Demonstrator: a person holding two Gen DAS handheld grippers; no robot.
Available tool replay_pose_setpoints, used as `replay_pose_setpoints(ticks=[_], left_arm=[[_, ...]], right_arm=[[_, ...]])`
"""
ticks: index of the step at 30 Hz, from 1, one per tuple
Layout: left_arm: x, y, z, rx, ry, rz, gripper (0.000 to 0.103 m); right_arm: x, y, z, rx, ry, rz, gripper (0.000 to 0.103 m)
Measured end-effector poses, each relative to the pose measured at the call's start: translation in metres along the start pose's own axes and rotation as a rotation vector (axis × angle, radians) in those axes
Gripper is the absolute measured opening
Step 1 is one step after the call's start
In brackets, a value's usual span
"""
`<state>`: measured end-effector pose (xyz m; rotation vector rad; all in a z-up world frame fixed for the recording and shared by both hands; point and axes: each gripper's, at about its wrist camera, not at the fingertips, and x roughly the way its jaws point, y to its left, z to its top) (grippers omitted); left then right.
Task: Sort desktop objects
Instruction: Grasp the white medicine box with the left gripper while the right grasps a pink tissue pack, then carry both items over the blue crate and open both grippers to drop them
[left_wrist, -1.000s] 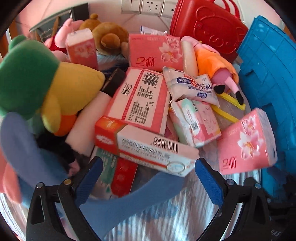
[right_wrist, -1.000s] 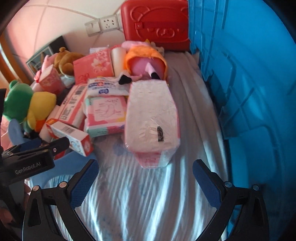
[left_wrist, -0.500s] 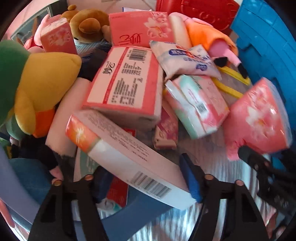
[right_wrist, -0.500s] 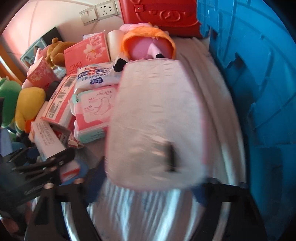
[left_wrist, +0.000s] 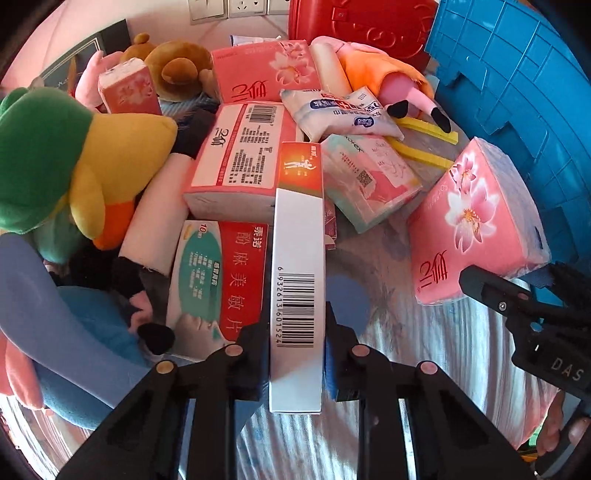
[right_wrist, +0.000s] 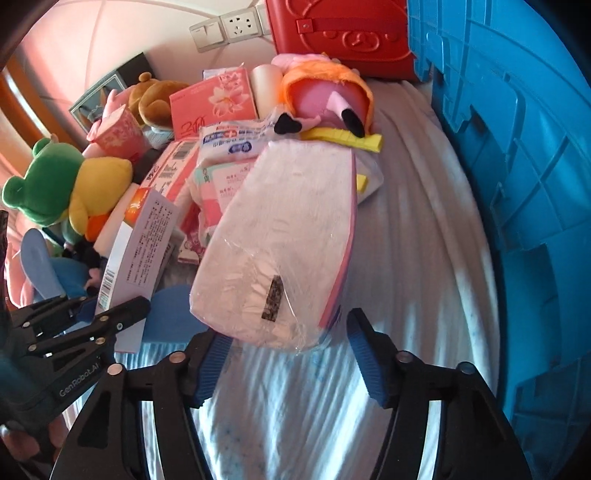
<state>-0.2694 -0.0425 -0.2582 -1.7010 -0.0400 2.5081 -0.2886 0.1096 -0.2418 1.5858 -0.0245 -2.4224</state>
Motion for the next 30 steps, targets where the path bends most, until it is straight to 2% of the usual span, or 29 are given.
replay_pose_setpoints(ticks=[8, 14, 20, 24, 30], left_arm=[[0.009, -0.007, 0.018, 0.014, -0.004, 0.009, 0.022], [0.003, -0.012, 0.020, 0.036, -0.026, 0.017, 0.022], [-0.032, -0.021, 0.014, 0.050, -0.111, 0.025, 0.022], [-0.060, -0.018, 0.013, 0.064, -0.185, 0.032, 0.022], [-0.121, -0.016, -0.009, 0.081, -0.303, 0.042, 0.022]], right_arm=[[0.001, -0.002, 0.009, 0.004, -0.020, 0.004, 0.067], [-0.003, 0.001, 0.012, -0.005, -0.047, -0.018, 0.058], [-0.028, 0.006, 0.008, -0.006, -0.099, -0.017, 0.054], [-0.057, 0.014, 0.002, -0.022, -0.159, -0.018, 0.051], [-0.109, 0.037, -0.005, -0.057, -0.261, -0.019, 0.051]])
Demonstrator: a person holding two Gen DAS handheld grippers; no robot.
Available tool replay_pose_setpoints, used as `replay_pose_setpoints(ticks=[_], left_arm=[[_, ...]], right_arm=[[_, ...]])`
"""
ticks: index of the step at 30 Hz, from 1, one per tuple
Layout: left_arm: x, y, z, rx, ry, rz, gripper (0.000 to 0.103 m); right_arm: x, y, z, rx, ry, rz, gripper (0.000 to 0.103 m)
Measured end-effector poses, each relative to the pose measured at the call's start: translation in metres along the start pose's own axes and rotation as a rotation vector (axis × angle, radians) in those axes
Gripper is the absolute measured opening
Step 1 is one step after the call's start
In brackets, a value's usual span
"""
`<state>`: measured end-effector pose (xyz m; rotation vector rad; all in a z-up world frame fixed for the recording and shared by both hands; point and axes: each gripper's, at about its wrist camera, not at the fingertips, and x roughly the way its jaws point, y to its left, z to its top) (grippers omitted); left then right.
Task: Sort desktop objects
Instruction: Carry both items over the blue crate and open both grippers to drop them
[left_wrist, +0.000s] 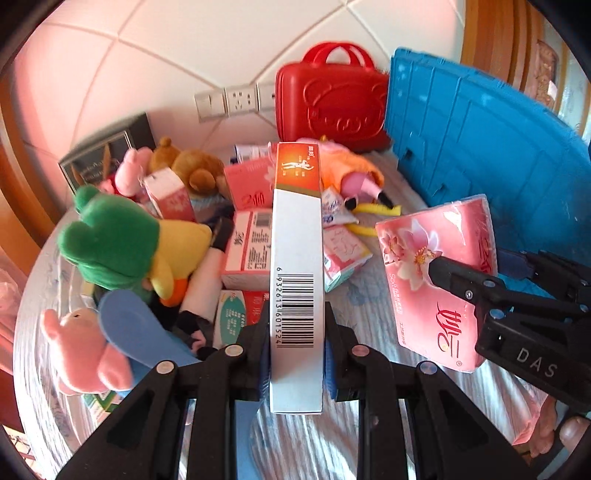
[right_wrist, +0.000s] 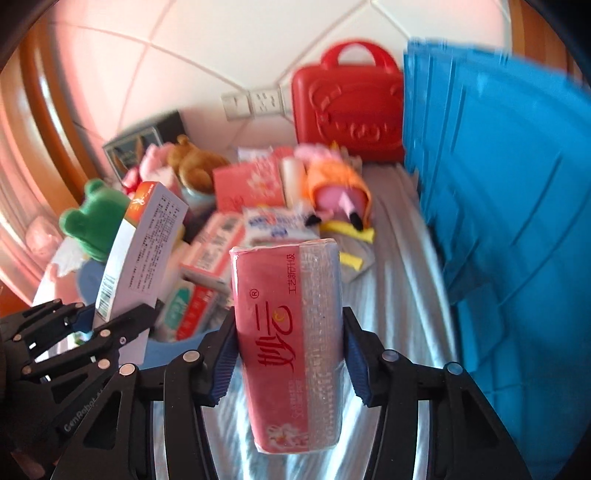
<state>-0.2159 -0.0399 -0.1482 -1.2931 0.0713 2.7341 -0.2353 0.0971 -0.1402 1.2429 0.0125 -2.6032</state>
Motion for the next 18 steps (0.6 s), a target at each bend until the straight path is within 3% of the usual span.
replay_pose_setpoints(ticks=[9, 18], left_arm=[[-0.065, -0.005, 0.005, 0.042, -0.154, -0.027, 0.022], [-0.110, -0.055, 0.028, 0.132, -0.299, -0.168, 0.022]], right_arm=[[-0.105, 0.021, 0.013, -0.005, -0.258, -0.044, 0.051], [-0.216, 0.010, 0.014, 0.070, -0.524, -0.204, 0.051]])
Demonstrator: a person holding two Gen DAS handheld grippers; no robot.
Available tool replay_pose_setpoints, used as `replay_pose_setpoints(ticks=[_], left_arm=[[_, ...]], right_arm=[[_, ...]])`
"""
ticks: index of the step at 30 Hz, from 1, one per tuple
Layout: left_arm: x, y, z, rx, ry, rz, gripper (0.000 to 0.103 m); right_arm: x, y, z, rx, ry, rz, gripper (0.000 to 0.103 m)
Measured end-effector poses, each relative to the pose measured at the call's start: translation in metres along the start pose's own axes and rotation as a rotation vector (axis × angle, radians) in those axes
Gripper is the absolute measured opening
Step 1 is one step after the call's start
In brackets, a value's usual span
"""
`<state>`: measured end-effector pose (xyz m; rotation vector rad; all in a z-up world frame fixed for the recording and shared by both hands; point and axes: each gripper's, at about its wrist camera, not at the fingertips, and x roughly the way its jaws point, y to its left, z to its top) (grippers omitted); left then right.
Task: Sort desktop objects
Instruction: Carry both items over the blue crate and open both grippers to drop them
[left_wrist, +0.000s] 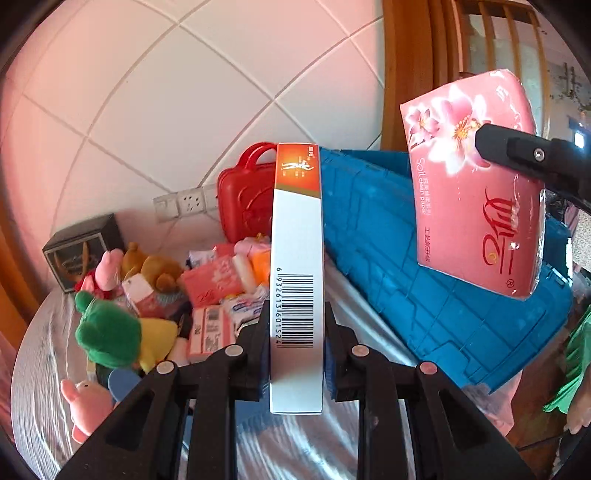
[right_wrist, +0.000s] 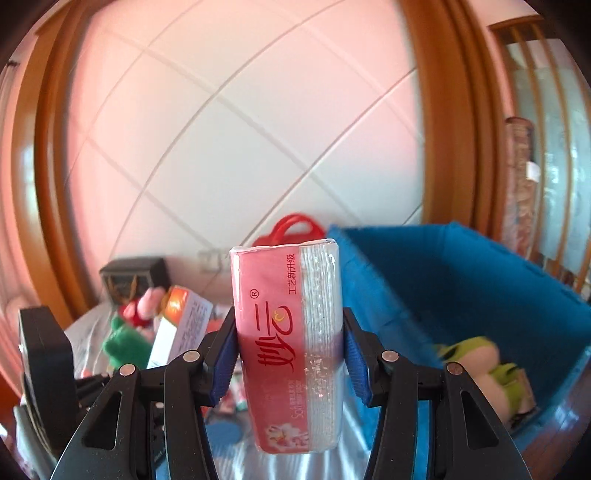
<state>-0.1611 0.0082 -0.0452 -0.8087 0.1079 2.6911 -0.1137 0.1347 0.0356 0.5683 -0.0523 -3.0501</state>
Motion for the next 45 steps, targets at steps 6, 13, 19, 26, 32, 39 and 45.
replay_pose_setpoints(ticks=[6, 13, 19, 26, 32, 39, 45], left_arm=[[-0.002, -0.074, 0.037, 0.051, -0.077, -0.064, 0.022], [0.022, -0.179, 0.070, 0.067, -0.077, -0.128, 0.022], [0.043, -0.251, 0.083, 0.078, -0.035, -0.132, 0.022], [0.070, -0.299, 0.086, 0.074, 0.040, -0.106, 0.022], [0.089, -0.320, 0.086, 0.076, 0.080, -0.081, 0.022], [0.102, -0.323, 0.086, 0.044, 0.131, -0.080, 0.037], [0.095, -0.327, 0.088, 0.057, 0.093, -0.061, 0.072]], right_arm=[[-0.040, -0.064, 0.025, 0.028, -0.116, -0.121, 0.051], [-0.042, -0.156, 0.031, -0.001, -0.125, -0.238, 0.051], [-0.025, -0.233, 0.021, -0.024, -0.085, -0.305, 0.051], [-0.009, -0.285, 0.010, -0.053, -0.042, -0.320, 0.051], [0.003, -0.305, 0.003, -0.069, -0.021, -0.320, 0.051], [0.011, -0.323, 0.001, -0.085, -0.026, -0.360, 0.055], [0.005, -0.324, 0.002, -0.099, -0.073, -0.402, 0.103]])
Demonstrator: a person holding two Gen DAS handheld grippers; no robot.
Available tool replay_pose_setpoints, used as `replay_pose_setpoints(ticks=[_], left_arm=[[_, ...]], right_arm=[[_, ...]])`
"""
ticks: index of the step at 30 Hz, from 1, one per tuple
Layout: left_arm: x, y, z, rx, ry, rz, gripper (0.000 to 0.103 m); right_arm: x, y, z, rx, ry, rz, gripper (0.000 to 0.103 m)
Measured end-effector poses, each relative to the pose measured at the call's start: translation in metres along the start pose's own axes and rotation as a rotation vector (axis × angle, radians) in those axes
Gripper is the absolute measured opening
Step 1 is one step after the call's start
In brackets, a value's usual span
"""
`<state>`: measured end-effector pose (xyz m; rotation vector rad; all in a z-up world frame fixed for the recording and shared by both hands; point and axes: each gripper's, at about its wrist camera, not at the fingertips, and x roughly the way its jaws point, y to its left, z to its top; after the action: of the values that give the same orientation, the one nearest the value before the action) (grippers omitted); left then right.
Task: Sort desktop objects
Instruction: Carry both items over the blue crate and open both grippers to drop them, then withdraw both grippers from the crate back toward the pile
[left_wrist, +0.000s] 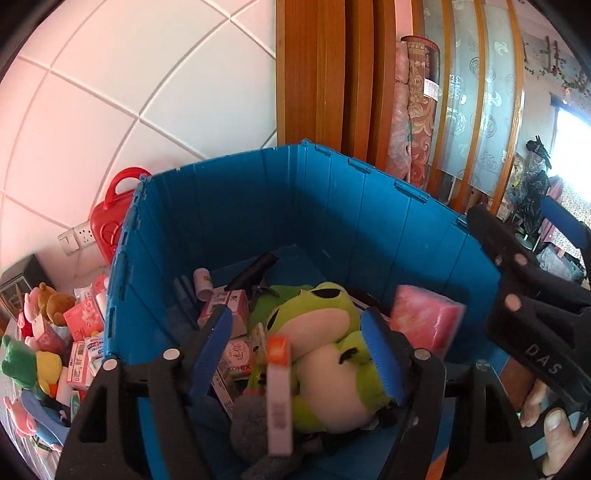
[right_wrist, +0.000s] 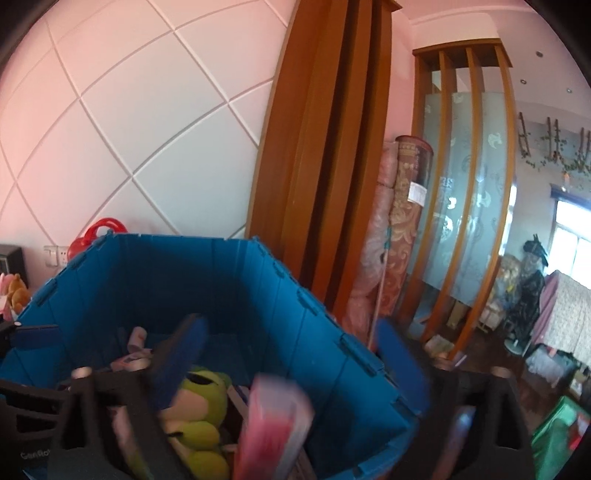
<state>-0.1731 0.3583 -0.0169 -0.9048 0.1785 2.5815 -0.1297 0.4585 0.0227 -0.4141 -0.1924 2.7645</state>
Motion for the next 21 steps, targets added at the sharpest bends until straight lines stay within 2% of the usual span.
replay_pose_setpoints(ticks=[4, 7, 21], left_arm=[[-0.002, 0.002, -0.002, -0.001, 0.003, 0.005, 0.072], [-0.004, 0.004, -0.004, 0.002, 0.003, 0.011, 0.072], [-0.034, 0.024, -0.014, -0.025, -0.060, 0.055, 0.072]], right_arm=[[-0.009, -0.003, 0.005, 0.008, -0.032, -0.011, 0.103], [-0.017, -0.004, 0.007, 0.018, -0.041, 0.013, 0.103], [-0.036, 0.008, 0.005, -0.026, -0.030, 0.038, 0.103]])
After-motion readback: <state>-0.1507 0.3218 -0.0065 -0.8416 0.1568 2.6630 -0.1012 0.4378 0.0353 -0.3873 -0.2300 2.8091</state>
